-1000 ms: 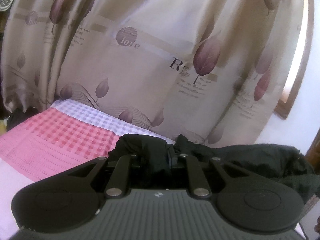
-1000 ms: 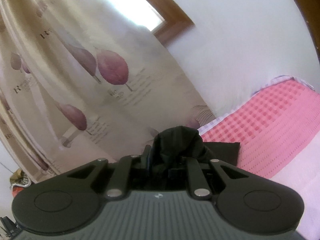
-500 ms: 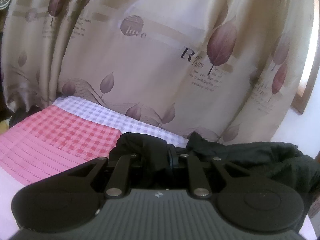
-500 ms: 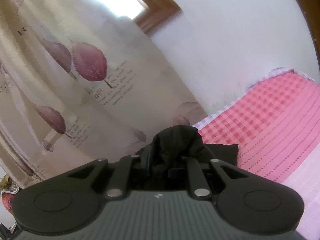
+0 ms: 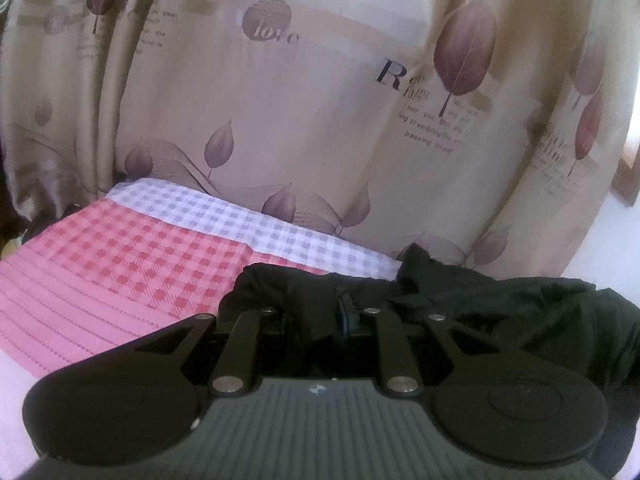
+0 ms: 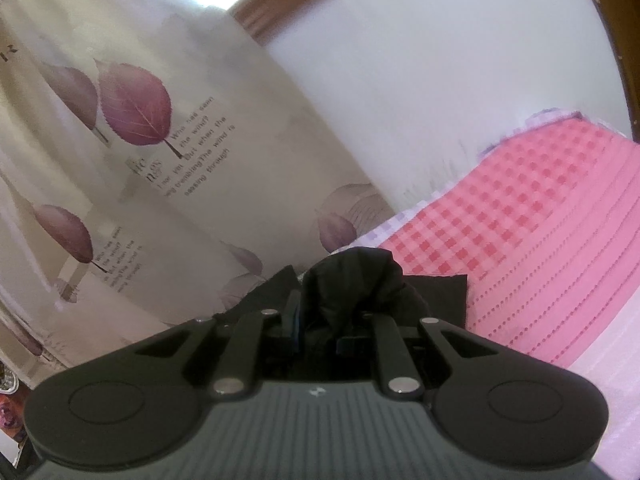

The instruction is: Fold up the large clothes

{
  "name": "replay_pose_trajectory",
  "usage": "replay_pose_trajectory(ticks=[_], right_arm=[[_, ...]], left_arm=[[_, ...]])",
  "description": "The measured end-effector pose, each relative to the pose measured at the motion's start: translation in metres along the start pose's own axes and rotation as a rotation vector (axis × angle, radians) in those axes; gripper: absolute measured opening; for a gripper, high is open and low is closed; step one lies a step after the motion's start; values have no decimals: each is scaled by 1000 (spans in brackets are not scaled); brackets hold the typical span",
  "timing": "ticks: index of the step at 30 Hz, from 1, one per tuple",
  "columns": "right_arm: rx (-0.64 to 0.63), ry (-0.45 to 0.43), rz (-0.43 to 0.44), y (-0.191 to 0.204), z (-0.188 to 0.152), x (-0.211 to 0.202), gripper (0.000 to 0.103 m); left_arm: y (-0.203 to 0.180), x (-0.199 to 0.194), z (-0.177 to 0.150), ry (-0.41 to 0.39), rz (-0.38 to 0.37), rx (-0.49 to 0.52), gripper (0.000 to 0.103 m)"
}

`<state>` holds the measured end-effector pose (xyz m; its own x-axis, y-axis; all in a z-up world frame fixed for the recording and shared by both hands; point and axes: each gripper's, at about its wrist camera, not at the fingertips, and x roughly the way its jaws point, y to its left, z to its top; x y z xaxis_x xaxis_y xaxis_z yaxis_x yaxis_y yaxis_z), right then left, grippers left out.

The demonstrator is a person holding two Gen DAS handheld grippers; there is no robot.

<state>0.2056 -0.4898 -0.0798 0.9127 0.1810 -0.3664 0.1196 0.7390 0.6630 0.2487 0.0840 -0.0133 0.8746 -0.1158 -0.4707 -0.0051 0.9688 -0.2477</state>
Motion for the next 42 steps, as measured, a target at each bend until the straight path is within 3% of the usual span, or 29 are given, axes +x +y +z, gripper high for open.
replay_pose_trajectory(ticks=[22,32,35,38,39,41,42], right_arm=[[-12,65,-72,-15,-10,55,15],[75,84,-58,-30,-14,73,19],[157,12,-2,-36,-9,57,25],[175,-53,32,-28,-6,38,29],[166,-74,39,-23,-4,32,31],[146,-119,56,-15,0,21,36],[139,-131,63,-12,2,19,46]], left_arm=[[4,57,-11,85,43,1,26],[11,67,-13,114,42,-49,33],[15,57,-9,94,35,-94,45],[8,38,-4,14,80,-81,80],[3,28,-3,-45,130,-56,103],[-8,7,0,-165,193,4,103],[-12,2,2,-178,184,29,103]])
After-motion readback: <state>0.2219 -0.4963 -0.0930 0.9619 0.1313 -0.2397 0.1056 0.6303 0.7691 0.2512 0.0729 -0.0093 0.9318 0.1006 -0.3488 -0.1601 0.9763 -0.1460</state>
